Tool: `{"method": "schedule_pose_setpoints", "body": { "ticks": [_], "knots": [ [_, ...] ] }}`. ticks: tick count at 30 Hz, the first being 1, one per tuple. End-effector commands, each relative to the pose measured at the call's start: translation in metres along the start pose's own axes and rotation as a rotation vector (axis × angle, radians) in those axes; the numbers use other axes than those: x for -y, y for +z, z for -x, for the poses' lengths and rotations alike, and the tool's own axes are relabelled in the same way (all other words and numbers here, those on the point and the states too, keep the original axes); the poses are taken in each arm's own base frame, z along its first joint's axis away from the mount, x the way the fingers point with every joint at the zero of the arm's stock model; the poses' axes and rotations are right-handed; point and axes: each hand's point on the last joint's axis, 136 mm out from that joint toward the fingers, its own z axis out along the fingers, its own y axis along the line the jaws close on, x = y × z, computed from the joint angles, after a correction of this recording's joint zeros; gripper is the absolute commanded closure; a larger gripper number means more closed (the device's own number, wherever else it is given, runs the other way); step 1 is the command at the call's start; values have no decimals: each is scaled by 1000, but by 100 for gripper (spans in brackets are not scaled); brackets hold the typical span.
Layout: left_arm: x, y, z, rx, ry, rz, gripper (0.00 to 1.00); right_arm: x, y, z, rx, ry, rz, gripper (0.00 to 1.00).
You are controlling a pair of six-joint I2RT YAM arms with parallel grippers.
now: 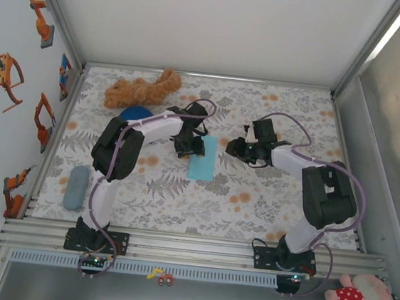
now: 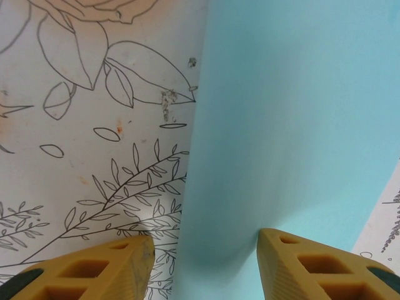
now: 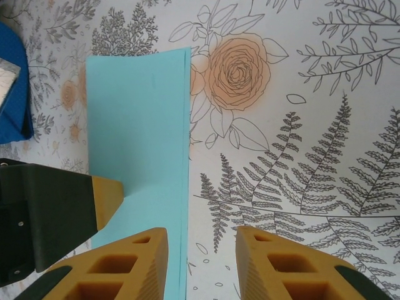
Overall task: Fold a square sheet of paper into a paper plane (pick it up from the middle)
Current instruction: First fold in half a square sheet of paper at the center of the table, then hold the square sheet of paper at the center of the table.
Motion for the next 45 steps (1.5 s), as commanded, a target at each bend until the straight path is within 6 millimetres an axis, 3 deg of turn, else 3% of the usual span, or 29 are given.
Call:
{"method": "schedule_pose_setpoints", "body": {
  "ticks": [1,20,25,39,45],
  "knots": [
    [-50,79,-45,-186,-14,190,49,-1,4,4,-5,-18,-3,66],
    [-47,89,-46,-222,4,185,46,-1,12,1,-30,-3,24,66],
    [-49,91,-47,-228,2,190,46,-10,15,-2,-49,-12,73,67],
    [-51,93,-49,-235,5,199,46,-46,52,-21,-167,-30,189,87],
    [-52,93,-49,-237,5,200,46,-46,66,-26,-199,-7,191,90]
  ]
}}
